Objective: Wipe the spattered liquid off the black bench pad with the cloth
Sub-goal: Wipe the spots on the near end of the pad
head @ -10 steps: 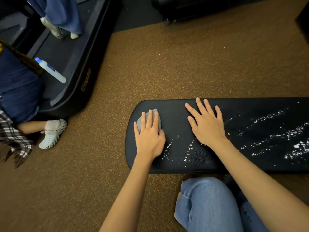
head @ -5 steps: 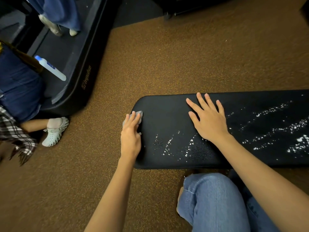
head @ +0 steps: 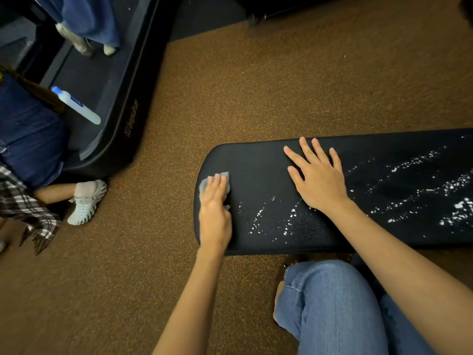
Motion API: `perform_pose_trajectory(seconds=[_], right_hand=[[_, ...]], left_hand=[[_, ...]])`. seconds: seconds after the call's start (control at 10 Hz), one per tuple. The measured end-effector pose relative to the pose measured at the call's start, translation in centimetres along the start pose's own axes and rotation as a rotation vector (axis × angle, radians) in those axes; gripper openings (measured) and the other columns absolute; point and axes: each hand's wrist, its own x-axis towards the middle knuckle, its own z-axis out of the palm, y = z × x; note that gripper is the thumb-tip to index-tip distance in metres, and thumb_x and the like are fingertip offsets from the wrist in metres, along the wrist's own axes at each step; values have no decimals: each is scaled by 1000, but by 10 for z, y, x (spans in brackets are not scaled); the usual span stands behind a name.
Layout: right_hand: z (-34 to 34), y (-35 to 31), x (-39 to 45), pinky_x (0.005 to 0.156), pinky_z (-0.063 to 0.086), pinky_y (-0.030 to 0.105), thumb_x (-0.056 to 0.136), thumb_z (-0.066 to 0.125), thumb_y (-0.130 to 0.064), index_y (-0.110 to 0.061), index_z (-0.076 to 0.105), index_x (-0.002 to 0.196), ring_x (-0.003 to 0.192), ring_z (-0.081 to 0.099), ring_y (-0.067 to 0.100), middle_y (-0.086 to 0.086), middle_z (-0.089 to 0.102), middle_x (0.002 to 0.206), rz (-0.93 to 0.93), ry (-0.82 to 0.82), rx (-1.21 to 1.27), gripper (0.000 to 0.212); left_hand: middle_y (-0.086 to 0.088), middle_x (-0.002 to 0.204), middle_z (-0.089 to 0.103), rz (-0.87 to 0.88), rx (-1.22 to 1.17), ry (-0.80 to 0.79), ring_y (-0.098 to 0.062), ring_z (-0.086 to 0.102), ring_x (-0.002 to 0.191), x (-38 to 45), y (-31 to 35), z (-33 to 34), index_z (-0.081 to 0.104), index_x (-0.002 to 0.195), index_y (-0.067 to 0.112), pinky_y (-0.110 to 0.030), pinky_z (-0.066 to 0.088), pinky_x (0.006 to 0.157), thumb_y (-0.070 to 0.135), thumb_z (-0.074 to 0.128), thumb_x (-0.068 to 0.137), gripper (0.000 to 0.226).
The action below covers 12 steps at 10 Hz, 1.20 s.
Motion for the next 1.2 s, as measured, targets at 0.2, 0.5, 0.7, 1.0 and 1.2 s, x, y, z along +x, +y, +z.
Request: perform_pose_trajectory(seconds=[0.2,0.5,0.7,1.0,1.2], right_hand=[[0,1,0,117,7,49,101,28,-43,-40,23,147,148,8,22,-1,15,160,-7,6,3,47],[1,3,0,118,9,49,101,28,-44,-40,23,148,148,9,22,-1,17,160,-24,14,-5,47],[2,3,0,117,9,50,101,30,-43,-40,24,147,148,10,22,-1,18,160,-17,24,-3,47],[1,4,0,117,10,50,101,29,-44,-41,24,147,148,10,22,-1,18,160,-22,17,-1,47],[1,5,0,117,9,50,101,29,-44,-41,24,147,148,10,22,-1,17,160,-25,18,0,47]], left_hand=[[11,160,25,148,-80,-118,-6,17,152,-58,27,30,39,152,17,-25,11,125,-24,36,78,85],[-8,160,32,-3,-18,-7,-19,18,153,9,10,4,43,149,7,-7,3,118,-24,41,82,73],[8,161,24,190,-9,-144,-10,15,153,-57,16,20,36,154,18,-45,16,125,-18,37,84,79],[9,167,-9,-35,48,-102,-14,-25,150,-30,18,11,13,157,40,-50,-8,124,59,15,102,58],[-8,168,-2,-5,250,-59,-37,-15,152,-54,28,33,11,160,23,-47,2,125,37,26,107,56]])
